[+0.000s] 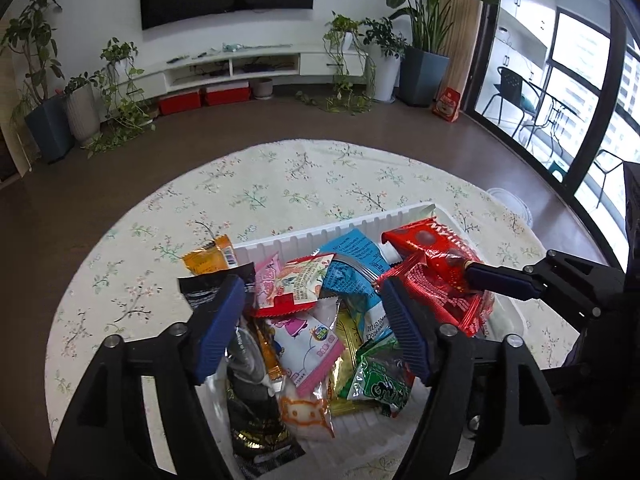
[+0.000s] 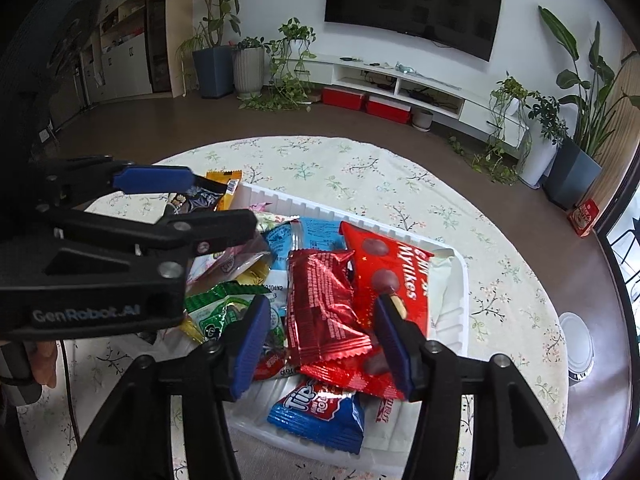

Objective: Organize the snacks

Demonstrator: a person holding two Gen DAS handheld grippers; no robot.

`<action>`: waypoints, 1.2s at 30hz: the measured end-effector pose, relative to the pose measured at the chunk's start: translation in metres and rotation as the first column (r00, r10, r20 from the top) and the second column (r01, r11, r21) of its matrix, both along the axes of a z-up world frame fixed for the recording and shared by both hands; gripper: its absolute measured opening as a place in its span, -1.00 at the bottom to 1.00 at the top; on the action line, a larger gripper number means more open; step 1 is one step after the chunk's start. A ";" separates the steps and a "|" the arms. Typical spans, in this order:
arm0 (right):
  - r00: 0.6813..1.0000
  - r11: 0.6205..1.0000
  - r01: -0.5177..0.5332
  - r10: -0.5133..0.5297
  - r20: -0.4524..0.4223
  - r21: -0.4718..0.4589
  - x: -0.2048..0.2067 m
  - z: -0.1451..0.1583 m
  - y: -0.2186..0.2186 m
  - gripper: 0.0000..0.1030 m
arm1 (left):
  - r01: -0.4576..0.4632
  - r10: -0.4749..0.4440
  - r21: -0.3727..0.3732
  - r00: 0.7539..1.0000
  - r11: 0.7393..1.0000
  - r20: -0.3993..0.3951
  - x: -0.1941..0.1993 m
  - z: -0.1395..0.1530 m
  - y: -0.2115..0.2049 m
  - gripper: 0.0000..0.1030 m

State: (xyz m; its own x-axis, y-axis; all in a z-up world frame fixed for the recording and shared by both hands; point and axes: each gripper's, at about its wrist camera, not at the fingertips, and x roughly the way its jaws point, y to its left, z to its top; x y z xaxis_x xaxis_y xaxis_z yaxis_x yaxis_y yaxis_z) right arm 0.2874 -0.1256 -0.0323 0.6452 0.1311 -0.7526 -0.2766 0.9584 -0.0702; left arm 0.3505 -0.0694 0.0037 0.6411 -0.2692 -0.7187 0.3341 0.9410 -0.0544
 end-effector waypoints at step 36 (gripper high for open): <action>0.923 0.943 0.283 -0.317 0.219 0.174 -0.207 0.026 -0.031 0.94 | -0.389 0.372 0.021 0.894 0.921 0.250 -0.270 0.062 0.032 1.00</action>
State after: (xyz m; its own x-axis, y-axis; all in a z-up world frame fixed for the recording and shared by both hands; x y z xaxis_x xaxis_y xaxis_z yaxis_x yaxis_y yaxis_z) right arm 0.0803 -0.1568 -0.0062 0.8296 -0.0067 -0.5583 0.0343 0.9986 0.0390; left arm 0.0804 -0.0378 0.0659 0.8375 0.0737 -0.5414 -0.0550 0.9972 0.0507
